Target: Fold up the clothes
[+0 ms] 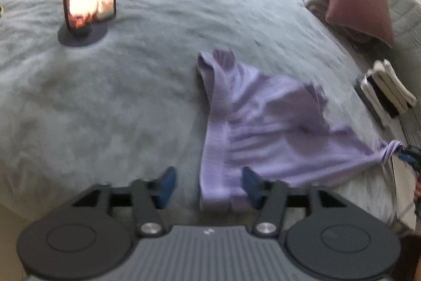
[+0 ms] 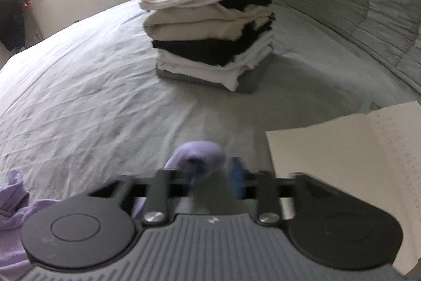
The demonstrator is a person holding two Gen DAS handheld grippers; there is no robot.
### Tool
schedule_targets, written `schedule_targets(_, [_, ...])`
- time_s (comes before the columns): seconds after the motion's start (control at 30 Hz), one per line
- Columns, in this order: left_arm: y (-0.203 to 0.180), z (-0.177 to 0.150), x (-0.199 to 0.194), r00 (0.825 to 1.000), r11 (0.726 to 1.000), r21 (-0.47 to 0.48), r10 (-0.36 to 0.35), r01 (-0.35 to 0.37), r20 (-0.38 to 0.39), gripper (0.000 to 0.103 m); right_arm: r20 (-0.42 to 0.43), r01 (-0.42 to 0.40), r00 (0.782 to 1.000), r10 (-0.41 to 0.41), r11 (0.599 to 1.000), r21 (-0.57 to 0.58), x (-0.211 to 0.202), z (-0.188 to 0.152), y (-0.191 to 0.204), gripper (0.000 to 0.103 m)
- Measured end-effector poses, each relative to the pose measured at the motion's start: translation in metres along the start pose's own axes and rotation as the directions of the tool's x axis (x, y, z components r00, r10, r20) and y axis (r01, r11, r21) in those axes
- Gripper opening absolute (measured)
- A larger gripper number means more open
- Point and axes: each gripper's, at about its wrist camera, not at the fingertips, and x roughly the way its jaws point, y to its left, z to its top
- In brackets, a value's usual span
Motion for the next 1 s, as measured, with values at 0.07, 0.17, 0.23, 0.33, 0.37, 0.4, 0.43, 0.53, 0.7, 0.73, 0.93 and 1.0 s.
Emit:
schedule_targets(0.07, [-0.006,0.013,0.006,1.000,1.000,-0.015,0.013,-0.013,0.000,0.068,0.013,-0.026,1.000,0.026,1.000,-0.012,-0.002,0.003,0.010,0.056])
schedule_targets(0.17, [-0.017,0.032,0.022,0.997,0.998,-0.014,0.064,-0.063,0.037,0.069,0.001,-0.077,0.997,0.077,0.997,-0.023,-0.001,0.007,0.028,0.056])
schedule_targets(0.23, [-0.023,0.045,0.035,0.991,0.995,-0.006,0.104,-0.104,0.081,0.069,-0.021,-0.122,0.992,0.121,0.992,-0.017,0.002,0.008,0.042,0.056])
schedule_targets(0.33, [-0.022,0.053,0.061,0.980,0.990,-0.030,0.144,-0.141,0.138,0.069,-0.057,-0.191,0.980,0.191,0.981,-0.008,0.007,0.008,0.063,0.056])
schedule_targets(0.37, [-0.021,0.055,0.070,0.975,0.988,-0.039,0.156,-0.152,0.155,0.069,-0.077,-0.220,0.973,0.219,0.976,-0.005,0.009,0.008,0.072,0.056])
schedule_targets(0.4, [-0.018,0.055,0.076,0.973,0.987,-0.064,0.157,-0.148,0.171,0.068,-0.096,-0.248,0.964,0.247,0.969,-0.001,0.011,0.007,0.081,0.056])
schedule_targets(0.43, [-0.013,0.054,0.083,0.970,0.986,-0.091,0.154,-0.139,0.187,0.067,-0.116,-0.272,0.956,0.271,0.962,0.001,0.014,0.006,0.089,0.056])
schedule_targets(0.53, [-0.004,0.052,0.087,0.960,0.984,-0.150,0.132,-0.097,0.246,0.066,-0.177,-0.329,0.929,0.324,0.944,0.004,0.022,0.003,0.116,0.056])
schedule_targets(0.7, [0.004,0.061,0.088,0.962,0.988,-0.144,0.087,-0.050,0.260,0.053,-0.251,-0.391,0.888,0.385,0.920,0.026,0.043,-0.002,0.164,0.057])
schedule_targets(0.73, [0.006,0.062,0.089,0.963,0.989,-0.144,0.078,-0.042,0.258,0.051,-0.262,-0.400,0.881,0.394,0.916,0.034,0.046,-0.003,0.172,0.057])
schedule_targets(0.93, [0.018,0.069,0.094,0.967,0.992,-0.123,0.034,-0.003,0.251,0.036,-0.319,-0.448,0.834,0.450,0.890,0.086,0.073,-0.009,0.220,0.057])
schedule_targets(1.0, [0.017,0.070,0.097,0.968,0.994,-0.111,0.036,-0.008,0.250,0.027,-0.349,-0.450,0.820,0.452,0.888,0.093,0.083,-0.012,0.234,0.057])
